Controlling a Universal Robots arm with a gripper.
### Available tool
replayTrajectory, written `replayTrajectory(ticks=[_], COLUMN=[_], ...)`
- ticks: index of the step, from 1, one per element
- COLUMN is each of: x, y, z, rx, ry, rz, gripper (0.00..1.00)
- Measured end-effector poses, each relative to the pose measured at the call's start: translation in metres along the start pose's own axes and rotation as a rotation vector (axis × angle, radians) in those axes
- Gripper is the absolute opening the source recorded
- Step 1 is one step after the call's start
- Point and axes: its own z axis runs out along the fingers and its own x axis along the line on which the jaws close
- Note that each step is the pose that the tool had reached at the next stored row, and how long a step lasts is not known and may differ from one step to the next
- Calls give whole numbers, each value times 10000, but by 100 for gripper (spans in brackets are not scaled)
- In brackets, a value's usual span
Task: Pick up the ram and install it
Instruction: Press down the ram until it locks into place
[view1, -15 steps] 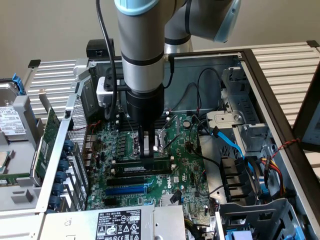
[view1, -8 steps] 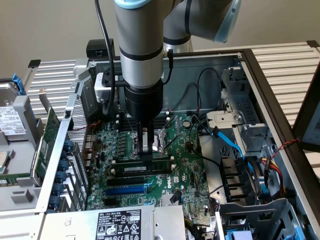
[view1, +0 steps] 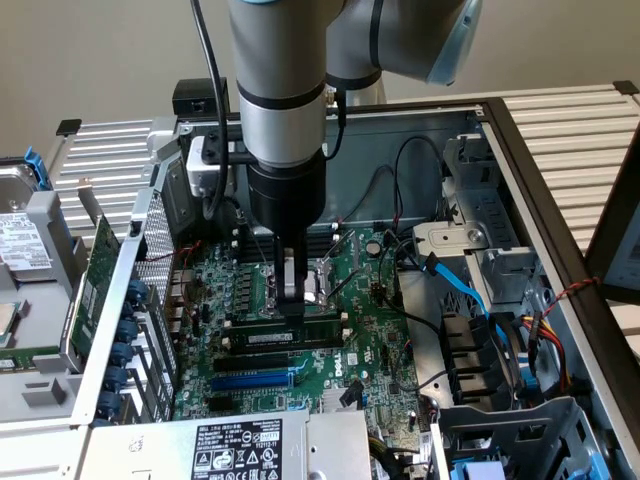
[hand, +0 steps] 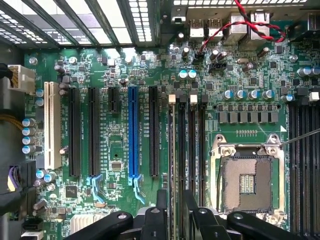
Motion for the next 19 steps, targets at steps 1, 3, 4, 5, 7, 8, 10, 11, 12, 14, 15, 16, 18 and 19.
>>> replayTrajectory(ticks=[1, 3, 4, 5, 7, 8, 10, 11, 12, 14, 15, 16, 18, 19], x=[0, 0, 0, 0, 1, 2, 4, 5, 6, 6, 6, 7, 7, 7], y=[0, 0, 2, 7, 26, 38, 68, 89, 103, 114, 114, 114, 115, 115], z=[-5, -16, -20, -22, -29, -31, -32, -33, -35, -36, -36, -34, -29, -24], rx=[0, 0, 0, 1, -1, -1, -1, 0, -1, -1, 0, 0, 1, 0], ry=[-1, -1, -1, -3, 0, 0, 0, -1, 0, 0, 0, -1, 0, 0], rz=[0, 0, 0, 1, 1, 0, -1, 0, 0, 0, -1, -1, -1, 0], gripper=[27, 27, 27, 27, 27, 27, 27, 27, 25, 18, 12, 11, 11, 11])
